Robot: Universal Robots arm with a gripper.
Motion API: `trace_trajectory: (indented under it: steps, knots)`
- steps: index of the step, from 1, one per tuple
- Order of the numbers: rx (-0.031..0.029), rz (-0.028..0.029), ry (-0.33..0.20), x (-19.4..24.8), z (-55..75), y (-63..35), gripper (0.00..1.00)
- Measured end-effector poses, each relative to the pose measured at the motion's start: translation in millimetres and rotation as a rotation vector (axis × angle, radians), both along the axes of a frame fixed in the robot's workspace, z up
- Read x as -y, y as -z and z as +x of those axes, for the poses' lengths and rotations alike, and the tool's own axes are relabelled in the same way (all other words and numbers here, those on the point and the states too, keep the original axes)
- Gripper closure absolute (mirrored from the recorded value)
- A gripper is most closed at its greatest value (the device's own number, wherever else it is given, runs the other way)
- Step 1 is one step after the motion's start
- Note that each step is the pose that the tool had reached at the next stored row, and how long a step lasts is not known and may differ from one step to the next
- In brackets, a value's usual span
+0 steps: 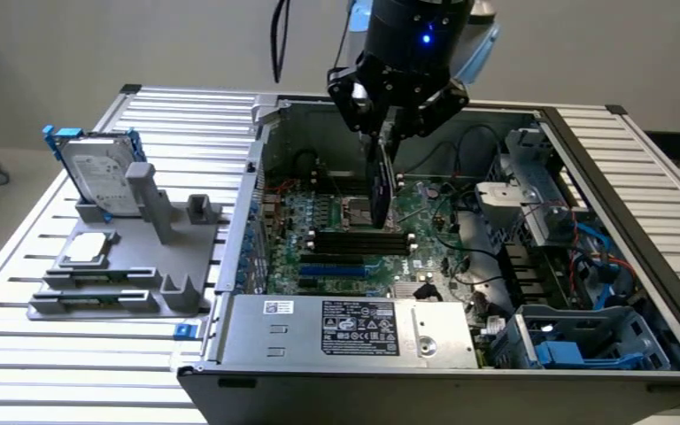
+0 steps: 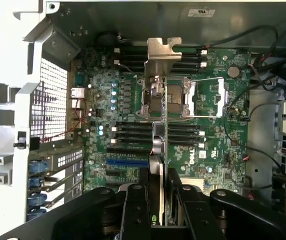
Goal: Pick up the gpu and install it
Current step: 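Pick up the gpu and move the gpu toward the slot, then insert the gpu into the slot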
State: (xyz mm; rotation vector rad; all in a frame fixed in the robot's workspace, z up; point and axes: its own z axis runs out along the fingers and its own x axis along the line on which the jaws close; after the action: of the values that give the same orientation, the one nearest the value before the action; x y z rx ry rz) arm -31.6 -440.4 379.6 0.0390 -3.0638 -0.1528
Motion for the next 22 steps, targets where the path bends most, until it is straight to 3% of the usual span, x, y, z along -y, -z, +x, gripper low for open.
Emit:
trace_trajectory:
  steps: [17,18,20,22]
  knots:
    - [-0.0712,0.0001,0.0,0.0,0.0,0.0,0.73]
    - [-0.068,0.0003,0.0,-0.4,-0.1,0.3,0.73]
    - [-0.0397,-0.0003,-0.018,-0.4,-0.1,0.5,0.73]
    - [-0.0199,-0.0012,-0.048,-0.5,0.0,0.6,0.73]
